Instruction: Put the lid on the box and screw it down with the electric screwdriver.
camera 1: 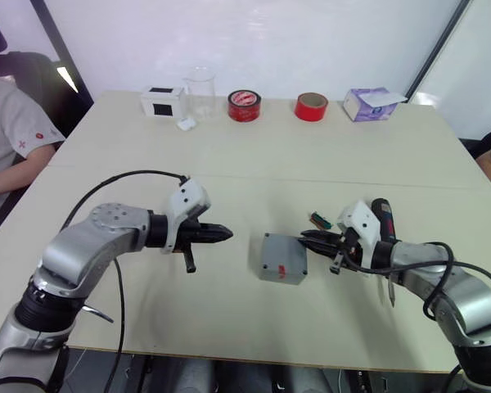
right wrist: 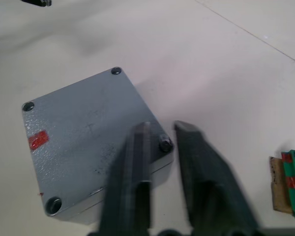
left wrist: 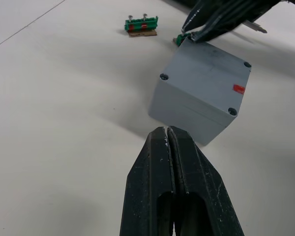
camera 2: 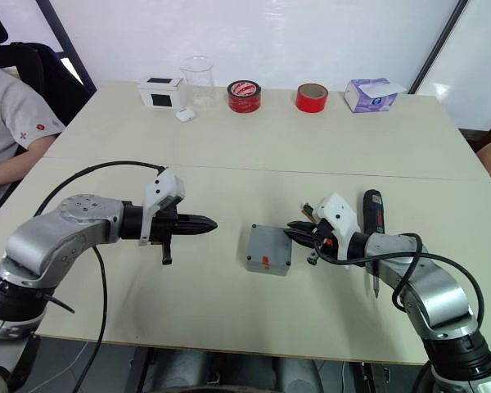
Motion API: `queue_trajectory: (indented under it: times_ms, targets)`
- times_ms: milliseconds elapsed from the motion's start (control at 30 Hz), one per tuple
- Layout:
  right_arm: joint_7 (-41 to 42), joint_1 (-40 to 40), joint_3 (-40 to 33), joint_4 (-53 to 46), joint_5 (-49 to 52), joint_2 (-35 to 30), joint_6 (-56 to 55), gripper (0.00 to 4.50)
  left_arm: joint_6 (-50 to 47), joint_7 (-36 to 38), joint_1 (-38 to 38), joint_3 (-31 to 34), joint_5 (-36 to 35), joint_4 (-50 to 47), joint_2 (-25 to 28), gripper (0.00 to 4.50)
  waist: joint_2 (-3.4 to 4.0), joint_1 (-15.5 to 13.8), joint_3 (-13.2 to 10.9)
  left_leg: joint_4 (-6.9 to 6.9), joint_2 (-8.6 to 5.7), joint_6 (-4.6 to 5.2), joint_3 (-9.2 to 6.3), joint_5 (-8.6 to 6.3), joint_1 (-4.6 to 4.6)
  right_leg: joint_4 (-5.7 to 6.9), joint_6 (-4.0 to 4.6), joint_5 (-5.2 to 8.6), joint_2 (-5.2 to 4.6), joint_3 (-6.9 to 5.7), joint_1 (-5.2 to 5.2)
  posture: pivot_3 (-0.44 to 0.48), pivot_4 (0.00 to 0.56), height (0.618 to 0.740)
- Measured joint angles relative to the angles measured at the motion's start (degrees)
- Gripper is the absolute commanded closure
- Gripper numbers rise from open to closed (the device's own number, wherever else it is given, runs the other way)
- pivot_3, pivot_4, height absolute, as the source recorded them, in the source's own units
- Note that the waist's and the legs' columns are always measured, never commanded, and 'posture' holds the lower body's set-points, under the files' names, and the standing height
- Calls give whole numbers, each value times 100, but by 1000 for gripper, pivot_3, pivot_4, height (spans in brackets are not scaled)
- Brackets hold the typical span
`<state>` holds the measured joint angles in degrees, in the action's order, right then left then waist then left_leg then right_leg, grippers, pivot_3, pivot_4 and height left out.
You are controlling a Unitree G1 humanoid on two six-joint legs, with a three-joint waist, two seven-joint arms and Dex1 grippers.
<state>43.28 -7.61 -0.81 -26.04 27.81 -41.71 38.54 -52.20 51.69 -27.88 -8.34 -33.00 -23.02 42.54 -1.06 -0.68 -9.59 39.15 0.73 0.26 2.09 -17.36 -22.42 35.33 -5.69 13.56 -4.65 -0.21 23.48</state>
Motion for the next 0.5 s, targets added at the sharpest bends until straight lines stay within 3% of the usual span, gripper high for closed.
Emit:
queue_trajectory:
  times_ms: [133,300,367,500]
  targets:
    - [52,0,-11,2,-3,-134,27,718,0,-25,0,0,0,0,-15,4500,0,1,0,0,0,0,0,0,0,0,0,0,0,0,0,0,150,740]
    - [3,9,-378,25,179,-243,320,718,0,-31,-81,28,-56,37,-155,4500,0,-12,0,0,0,0,0,0,0,0,0,0,-1,0,-1,0,150,740]
    - [-168,-91,-861,33,466,-254,718,101,-1,1,-241,99,-186,50,-258,4500,0,-7,0,1,-1,0,0,0,-1,0,0,-1,-3,0,-1,0,150,740]
    - [-515,-654,-1639,161,933,-590,1675,21,19,98,-489,115,-278,34,-331,4500,4,14,-2,-1,0,0,1,0,0,0,1,0,-2,1,1,0,150,740]
